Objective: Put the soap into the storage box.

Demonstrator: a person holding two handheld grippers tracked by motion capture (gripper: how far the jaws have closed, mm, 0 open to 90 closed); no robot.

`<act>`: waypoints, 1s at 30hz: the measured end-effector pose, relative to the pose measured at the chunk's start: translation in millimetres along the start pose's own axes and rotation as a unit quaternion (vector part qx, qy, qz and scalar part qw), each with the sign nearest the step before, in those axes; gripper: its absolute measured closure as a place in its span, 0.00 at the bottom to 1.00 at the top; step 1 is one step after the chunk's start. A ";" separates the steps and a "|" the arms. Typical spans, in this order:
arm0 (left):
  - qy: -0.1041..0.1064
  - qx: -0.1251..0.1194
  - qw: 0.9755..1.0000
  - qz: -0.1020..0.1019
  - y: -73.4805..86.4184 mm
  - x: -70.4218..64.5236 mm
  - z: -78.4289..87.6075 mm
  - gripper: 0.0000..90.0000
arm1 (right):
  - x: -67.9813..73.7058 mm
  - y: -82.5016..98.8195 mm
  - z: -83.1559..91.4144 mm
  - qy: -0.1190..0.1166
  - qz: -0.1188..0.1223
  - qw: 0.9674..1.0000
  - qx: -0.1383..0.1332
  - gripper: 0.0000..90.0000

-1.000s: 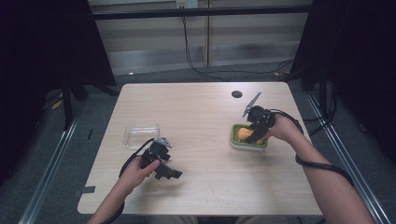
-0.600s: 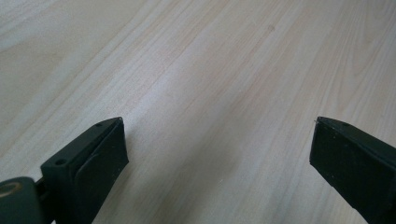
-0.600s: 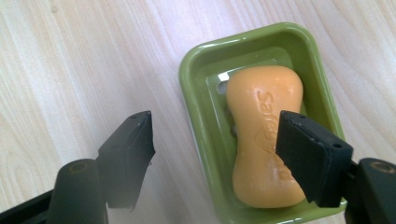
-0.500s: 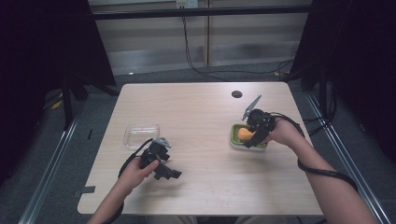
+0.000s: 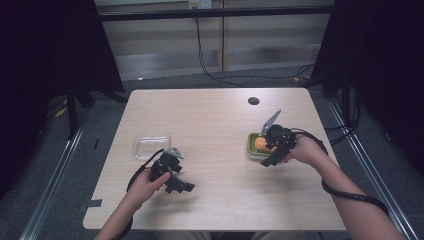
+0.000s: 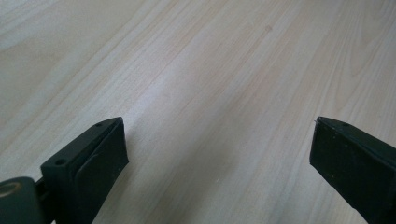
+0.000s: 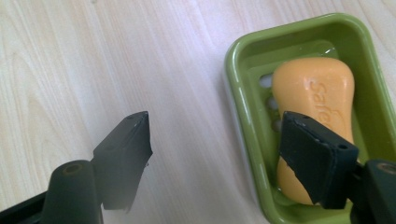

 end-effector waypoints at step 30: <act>-0.002 0.008 1.000 -0.011 -0.9 0.5 2.8 0.04 | 22.6 38.4 -19.5 -0.031 -0.017 0.999 -0.030 0.29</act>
Point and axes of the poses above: each handheld gripper's, and its own axes: z roughly backward along the jaws, y roughly out of its underside, x roughly to its left, the point moved 2 cm from there along -z, roughly forward along the jaws, and after that the axes turned 15 degrees about -z, right-handed, at the moved point
